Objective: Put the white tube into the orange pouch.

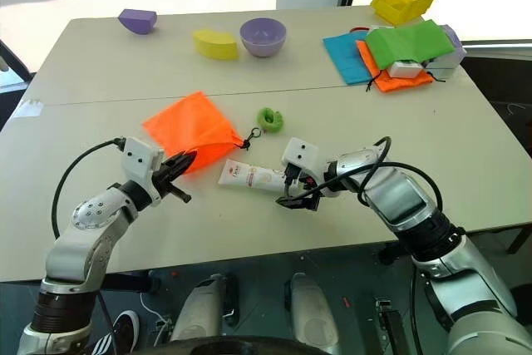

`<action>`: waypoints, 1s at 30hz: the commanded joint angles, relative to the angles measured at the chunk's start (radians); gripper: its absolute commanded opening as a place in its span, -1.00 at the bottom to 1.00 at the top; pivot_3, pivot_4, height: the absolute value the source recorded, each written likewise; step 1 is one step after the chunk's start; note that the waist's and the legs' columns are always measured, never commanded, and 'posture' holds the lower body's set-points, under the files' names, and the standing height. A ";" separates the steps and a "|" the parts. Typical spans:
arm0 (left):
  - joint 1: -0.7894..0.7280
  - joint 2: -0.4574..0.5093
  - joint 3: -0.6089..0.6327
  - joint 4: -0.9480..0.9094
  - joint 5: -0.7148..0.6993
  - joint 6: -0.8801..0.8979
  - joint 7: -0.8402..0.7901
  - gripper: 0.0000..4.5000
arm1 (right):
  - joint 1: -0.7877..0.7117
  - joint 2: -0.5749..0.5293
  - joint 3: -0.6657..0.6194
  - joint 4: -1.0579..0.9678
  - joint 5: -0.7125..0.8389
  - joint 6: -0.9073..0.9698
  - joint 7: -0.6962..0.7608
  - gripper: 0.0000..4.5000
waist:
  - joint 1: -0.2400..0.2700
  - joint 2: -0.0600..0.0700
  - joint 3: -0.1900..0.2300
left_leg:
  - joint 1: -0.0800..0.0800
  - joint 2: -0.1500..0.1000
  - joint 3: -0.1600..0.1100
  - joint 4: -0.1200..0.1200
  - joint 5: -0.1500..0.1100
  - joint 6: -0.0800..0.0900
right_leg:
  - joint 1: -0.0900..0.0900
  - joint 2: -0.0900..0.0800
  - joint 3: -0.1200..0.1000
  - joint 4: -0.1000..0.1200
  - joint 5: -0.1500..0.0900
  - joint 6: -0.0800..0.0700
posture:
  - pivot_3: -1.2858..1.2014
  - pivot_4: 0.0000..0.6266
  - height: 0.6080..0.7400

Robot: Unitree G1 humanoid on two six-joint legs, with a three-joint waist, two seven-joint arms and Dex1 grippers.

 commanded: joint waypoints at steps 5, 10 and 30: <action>0.012 -0.002 -0.001 -0.056 0.000 -0.018 0.020 -1.00 | -0.003 -0.019 0.030 0.046 -0.059 -0.063 0.012 0.62 | 0.000 0.000 0.000 | 0.000 0.000 0.000 0.000 0.000 0.000 | 0.000 0.000 0.000 0.000 0.000 0.000 | 0.03 -0.52 1.00; 0.010 -0.001 -0.003 -0.055 -0.003 -0.019 0.022 -1.00 | 0.009 -0.027 0.034 0.030 -0.075 -0.076 0.029 -0.20 | 0.002 0.000 0.000 | 0.000 0.000 0.000 0.000 0.000 0.000 | 0.000 0.000 0.000 0.000 0.000 0.000 | 0.03 -0.52 1.00; -0.009 0.023 -0.036 -0.069 0.014 -0.021 0.004 -1.00 | 0.024 0.066 -0.101 -0.066 0.073 0.028 -0.064 -0.20 | 0.001 0.000 0.000 | 0.000 0.000 0.000 0.000 0.000 0.000 | 0.000 0.000 0.000 0.000 0.000 0.000 | 0.03 -0.52 1.00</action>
